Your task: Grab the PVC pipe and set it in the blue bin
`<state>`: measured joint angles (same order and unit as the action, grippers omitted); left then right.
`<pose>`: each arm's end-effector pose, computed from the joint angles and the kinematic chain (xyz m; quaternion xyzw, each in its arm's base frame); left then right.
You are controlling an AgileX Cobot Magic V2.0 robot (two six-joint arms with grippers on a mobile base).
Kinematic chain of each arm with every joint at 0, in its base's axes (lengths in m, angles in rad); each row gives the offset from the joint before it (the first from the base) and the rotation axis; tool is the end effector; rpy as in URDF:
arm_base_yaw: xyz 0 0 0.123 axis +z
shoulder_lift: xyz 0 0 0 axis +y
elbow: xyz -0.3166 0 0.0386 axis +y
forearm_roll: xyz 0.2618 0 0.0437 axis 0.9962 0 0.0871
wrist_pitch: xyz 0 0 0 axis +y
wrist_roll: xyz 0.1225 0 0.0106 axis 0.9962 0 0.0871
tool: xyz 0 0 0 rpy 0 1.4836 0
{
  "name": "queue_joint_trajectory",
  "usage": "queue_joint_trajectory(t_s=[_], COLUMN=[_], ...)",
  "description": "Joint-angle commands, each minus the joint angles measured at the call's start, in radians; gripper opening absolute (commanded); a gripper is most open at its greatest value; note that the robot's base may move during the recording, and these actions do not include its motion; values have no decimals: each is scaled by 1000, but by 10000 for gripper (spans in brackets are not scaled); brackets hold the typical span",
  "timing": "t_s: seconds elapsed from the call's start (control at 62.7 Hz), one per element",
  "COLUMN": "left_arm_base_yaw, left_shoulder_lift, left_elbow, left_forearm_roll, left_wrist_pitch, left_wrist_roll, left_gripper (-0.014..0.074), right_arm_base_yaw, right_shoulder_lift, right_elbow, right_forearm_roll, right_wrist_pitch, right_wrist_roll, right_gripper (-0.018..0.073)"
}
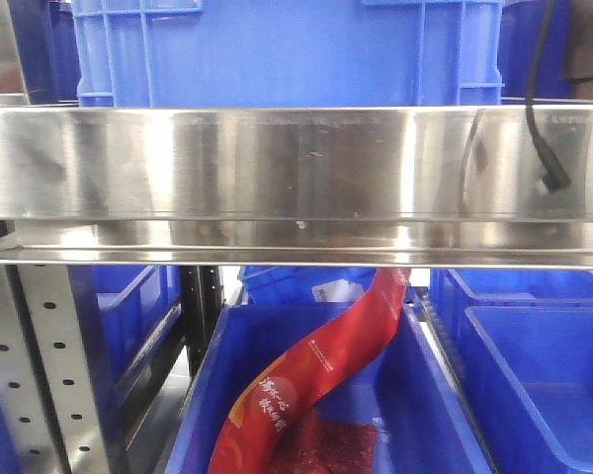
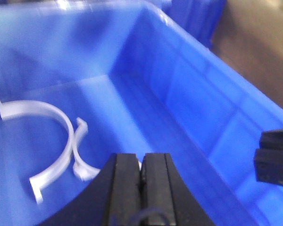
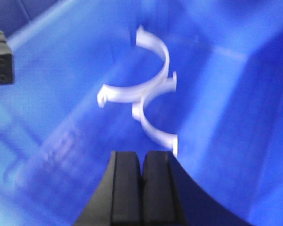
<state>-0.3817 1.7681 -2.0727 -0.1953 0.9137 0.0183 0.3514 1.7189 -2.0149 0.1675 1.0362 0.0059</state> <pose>0.4035 -0.1823 0.4864 0.1585 0.8469 -0.1851 0.4727 0.3879 0.1610 0.4752 -0.1473 0.8812 0.1605 0.4196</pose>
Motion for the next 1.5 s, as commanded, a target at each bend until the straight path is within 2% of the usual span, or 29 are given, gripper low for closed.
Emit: queue_joint_trajectory(t_s=[0.0,0.159,0.319,0.398,0.622,0.797,0.94,1.068,1.323,1.387,1.482], left_arm_base_yaw=[-13,-54,-117,-141,-151,-151,-151,-132,-44,-15,33], left_shoulder_lift=[-56,-129,-194,-211,-228,-252,-307,-380,-565,-615,-708], left_elbow=[-7,-4,54,91,214,336,429,550,846,928,1051], left_forearm_roll=[-11,3,3,23,88,86,89,92,37,26,-3], left_wrist_pitch=[-10,-38,-160,-187,-220,-310,-347,-407,-586,-621,-675], left_wrist_roll=[-3,4,4,4,4,4,4,4,4,4,4], left_gripper=[-111,-111,-111,-111,-111,-111,-111,-111,-111,-111,-111], right_arm_base_yaw=[-1,-1,-1,-1,-1,-1,-1,-1,-3,-22,-74], right_shoulder_lift=[-76,-176,-228,-235,-236,-239,-284,-357,-540,-582,-658], right_elbow=[-8,-8,-6,-6,4,90,258,446,856,947,1088], right_forearm_roll=[2,2,-2,-6,-6,-8,-8,-8,26,59,174], right_wrist_pitch=[-26,-103,-119,-117,-106,-138,-272,-473,-792,-862,-957], right_wrist_roll=[-6,-6,-54,-54,-78,-97,-97,-97,-95,-93,-93], right_gripper=[-167,-167,-167,-167,-167,-167,-167,-167,-167,-167,-167])
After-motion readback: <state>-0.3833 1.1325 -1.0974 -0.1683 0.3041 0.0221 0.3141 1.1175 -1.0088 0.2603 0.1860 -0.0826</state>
